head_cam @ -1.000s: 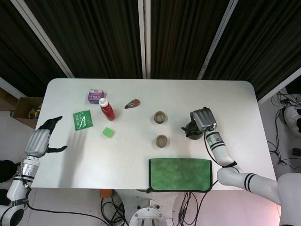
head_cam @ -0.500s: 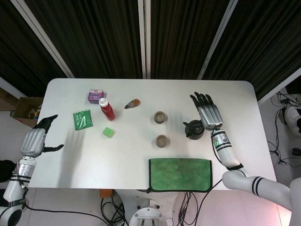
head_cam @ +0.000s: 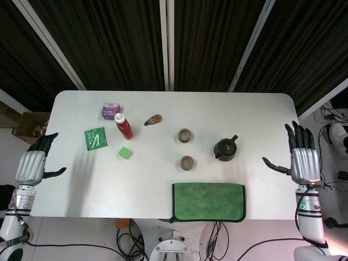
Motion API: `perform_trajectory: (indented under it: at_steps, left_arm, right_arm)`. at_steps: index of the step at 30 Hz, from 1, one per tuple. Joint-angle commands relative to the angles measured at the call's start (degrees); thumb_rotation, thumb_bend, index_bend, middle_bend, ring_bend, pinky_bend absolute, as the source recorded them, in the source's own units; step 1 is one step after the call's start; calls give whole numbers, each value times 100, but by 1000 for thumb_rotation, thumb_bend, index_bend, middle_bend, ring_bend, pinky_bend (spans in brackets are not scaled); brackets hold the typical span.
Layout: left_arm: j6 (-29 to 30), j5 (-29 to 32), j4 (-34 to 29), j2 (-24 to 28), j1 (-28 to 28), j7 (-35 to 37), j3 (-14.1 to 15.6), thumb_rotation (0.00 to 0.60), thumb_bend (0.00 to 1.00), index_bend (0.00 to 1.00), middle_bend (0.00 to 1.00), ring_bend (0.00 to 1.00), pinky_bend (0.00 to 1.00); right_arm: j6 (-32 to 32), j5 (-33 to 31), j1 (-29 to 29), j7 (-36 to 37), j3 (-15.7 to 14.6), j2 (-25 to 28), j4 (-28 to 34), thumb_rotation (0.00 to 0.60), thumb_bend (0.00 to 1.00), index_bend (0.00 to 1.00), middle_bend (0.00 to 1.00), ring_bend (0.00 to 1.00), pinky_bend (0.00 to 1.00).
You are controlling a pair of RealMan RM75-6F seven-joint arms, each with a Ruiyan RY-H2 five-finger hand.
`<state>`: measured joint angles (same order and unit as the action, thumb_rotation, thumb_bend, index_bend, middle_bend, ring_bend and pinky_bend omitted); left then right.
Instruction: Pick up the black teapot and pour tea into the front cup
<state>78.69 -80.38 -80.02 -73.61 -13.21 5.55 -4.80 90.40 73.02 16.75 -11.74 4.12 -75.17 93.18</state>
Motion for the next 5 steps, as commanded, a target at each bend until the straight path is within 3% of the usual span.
perform_trajectory:
  at_steps: [1,5]
  left_arm:
    - [459,-149,-7,-130,282,-564,162,600,31,102,125,126,253]
    - [755,-340,-12,-152,434,-709,251,600,31,100,125,126,246]
  right_arm:
    - [378,98,-643,-142,-481,-228,-188,249,77,0,0,0,0]
    - [475,207,-925,75,-574,-452,-521,249,78,0,0,0,0]
